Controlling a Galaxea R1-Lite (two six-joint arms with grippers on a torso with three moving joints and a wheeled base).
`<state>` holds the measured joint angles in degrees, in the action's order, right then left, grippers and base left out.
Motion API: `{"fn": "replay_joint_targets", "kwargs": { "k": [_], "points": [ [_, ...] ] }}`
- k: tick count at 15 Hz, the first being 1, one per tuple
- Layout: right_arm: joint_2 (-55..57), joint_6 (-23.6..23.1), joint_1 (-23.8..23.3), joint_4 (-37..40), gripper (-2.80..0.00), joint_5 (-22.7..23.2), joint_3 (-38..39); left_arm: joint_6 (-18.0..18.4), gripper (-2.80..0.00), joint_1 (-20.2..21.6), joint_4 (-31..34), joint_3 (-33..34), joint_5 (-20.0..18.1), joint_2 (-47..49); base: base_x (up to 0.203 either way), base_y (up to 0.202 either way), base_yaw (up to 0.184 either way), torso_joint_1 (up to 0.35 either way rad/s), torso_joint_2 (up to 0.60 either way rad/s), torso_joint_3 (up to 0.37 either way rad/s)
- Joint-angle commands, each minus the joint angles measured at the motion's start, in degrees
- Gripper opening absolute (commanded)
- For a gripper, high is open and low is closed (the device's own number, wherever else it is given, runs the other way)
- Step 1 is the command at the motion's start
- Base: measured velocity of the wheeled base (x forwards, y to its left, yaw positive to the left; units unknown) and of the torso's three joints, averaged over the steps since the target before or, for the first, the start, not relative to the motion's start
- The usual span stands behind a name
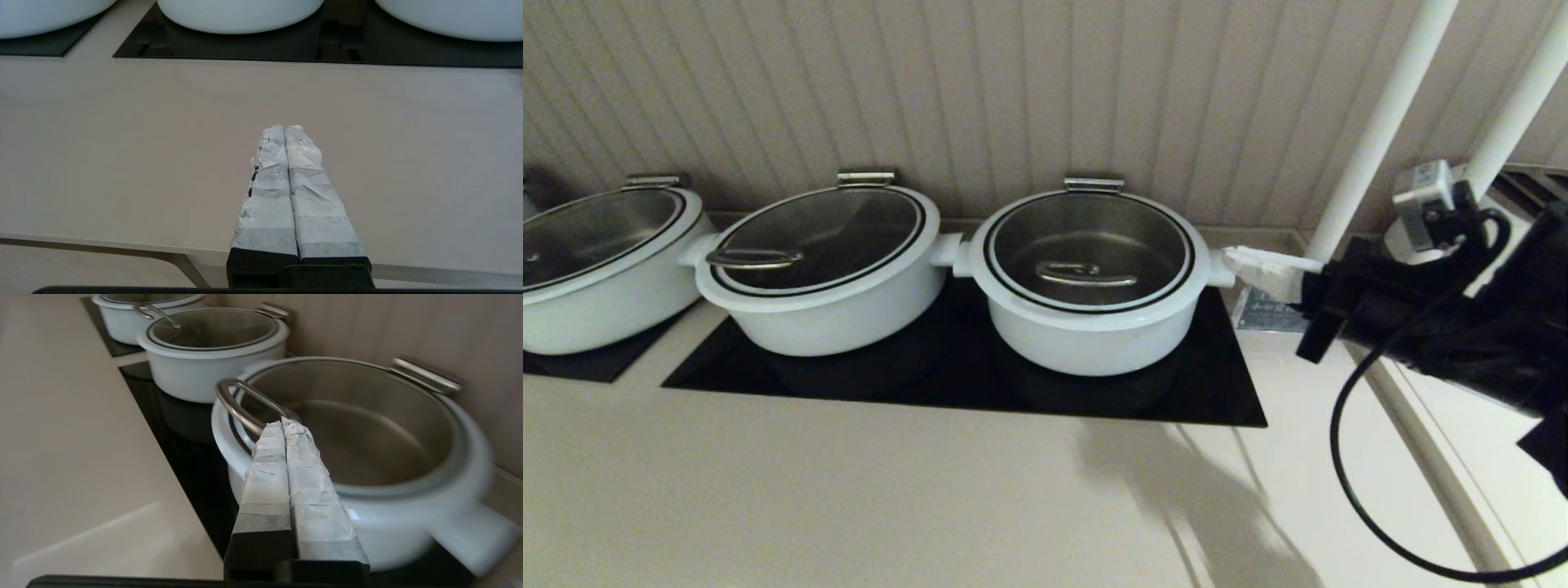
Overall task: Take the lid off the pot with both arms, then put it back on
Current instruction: Open the food pot lid a small opening with the right arm
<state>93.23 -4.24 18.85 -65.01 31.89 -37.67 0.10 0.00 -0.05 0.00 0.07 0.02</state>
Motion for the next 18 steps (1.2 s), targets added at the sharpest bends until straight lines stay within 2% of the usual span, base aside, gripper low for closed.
{"fn": "replay_joint_targets", "kwargs": {
  "k": [1,10,14,18],
  "points": [
    [5.72,-0.07,1.88,-0.51,-2.8,0.18,-3.31,-0.01,-2.8,0.0,0.05,0.0,-0.02,-0.02,0.0,0.0,0.0,0.0,0.0,0.0],
    [14.95,0.86,7.86,-0.05,-2.8,-0.96,-12.45,-0.1,-2.8,0.0,-0.01,0.0,0.01,-0.02,0.0,0.0,0.0,0.0,0.0,0.0],
    [19.08,1.67,8.52,2.75,-2.8,-2.12,-19.57,-0.1,-2.8,0.0,0.01,0.0,0.01,-0.02,0.0,0.0,0.0,0.0,0.0,0.0],
    [18.85,2.62,8.57,6.64,-2.8,-2.45,-20.97,-0.1,-2.8,0.0,0.05,0.0,0.01,-0.02,0.0,0.0,0.0,0.0,0.0,0.0]
  ]
}}
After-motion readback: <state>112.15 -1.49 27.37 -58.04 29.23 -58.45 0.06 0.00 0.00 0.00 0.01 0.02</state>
